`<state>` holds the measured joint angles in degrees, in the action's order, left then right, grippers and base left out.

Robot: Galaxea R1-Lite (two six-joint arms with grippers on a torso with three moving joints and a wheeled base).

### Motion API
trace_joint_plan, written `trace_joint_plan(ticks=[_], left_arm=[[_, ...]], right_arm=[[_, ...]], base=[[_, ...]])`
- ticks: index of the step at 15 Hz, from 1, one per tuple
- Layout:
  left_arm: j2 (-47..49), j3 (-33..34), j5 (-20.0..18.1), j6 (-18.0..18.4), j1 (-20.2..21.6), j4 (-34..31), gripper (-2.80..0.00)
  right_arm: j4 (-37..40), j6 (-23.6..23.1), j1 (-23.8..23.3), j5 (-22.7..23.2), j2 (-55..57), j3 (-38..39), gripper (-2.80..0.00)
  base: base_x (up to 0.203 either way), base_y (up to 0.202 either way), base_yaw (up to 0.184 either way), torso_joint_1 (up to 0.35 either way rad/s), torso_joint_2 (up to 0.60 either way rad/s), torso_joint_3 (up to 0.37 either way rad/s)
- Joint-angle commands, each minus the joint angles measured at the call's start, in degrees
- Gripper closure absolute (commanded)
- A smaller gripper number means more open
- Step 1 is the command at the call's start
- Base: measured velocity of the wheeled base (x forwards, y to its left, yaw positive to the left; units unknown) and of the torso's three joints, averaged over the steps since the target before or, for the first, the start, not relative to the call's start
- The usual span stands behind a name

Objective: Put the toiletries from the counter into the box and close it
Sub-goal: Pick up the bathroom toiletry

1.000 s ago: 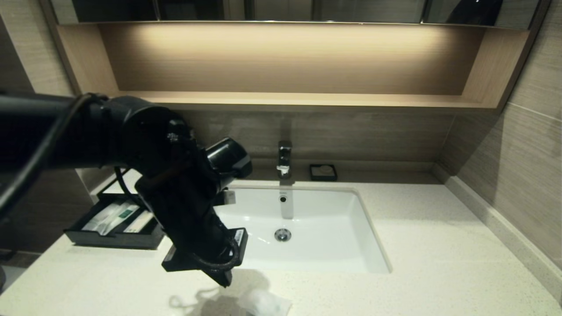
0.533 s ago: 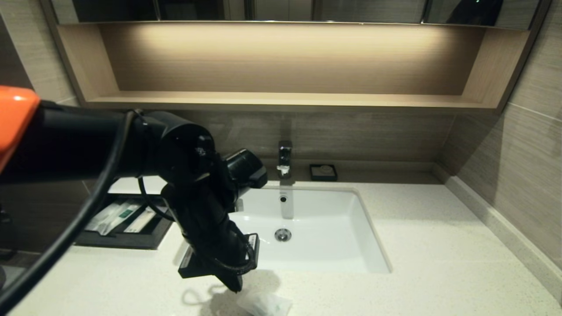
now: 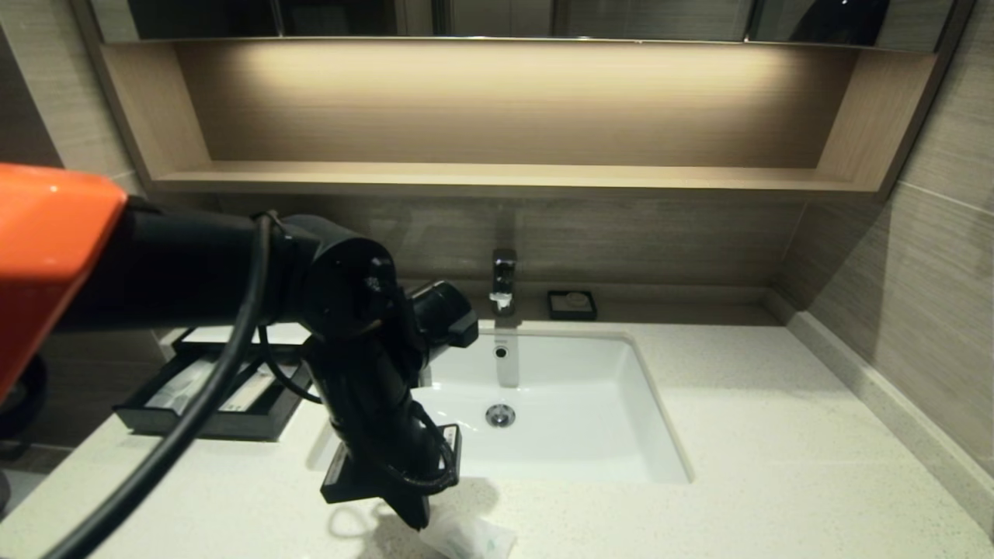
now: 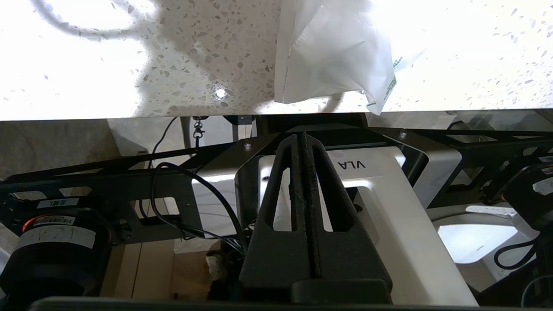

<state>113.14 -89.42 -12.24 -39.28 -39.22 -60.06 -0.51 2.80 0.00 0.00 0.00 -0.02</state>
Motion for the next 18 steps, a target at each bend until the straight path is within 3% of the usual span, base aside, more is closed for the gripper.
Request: trace_joint_plan(ticks=[1, 11, 12, 18], left_arm=[[0.2, 0.0, -0.1, -0.1, -0.1, -0.3, 0.0], [3.1, -0.1, 0.6, 0.5, -0.1, 0.6, 0.0], [3.4, -0.1, 0.8, 0.5, -0.1, 1.1, -2.8], [5.7, -0.1, 4.0, 0.5, -0.9, 2.5, -2.8]], right_arm=[[0.0, 0.0, 0.0, 0.0, 0.1, -0.1, 0.0], [0.0, 0.0, 0.0, 0.0, 0.1, 0.0, 0.0], [0.0, 0.0, 0.0, 0.0, 0.1, 0.0, 0.0], [0.0, 0.0, 0.0, 0.0, 0.1, 0.0, 0.0]], base=[[0.0, 0.0, 0.0, 0.0, 0.0, 0.0], [0.0, 0.0, 0.0, 0.0, 0.0, 0.0], [0.0, 0.0, 0.0, 0.0, 0.0, 0.0], [0.0, 0.0, 0.0, 0.0, 0.0, 0.0]])
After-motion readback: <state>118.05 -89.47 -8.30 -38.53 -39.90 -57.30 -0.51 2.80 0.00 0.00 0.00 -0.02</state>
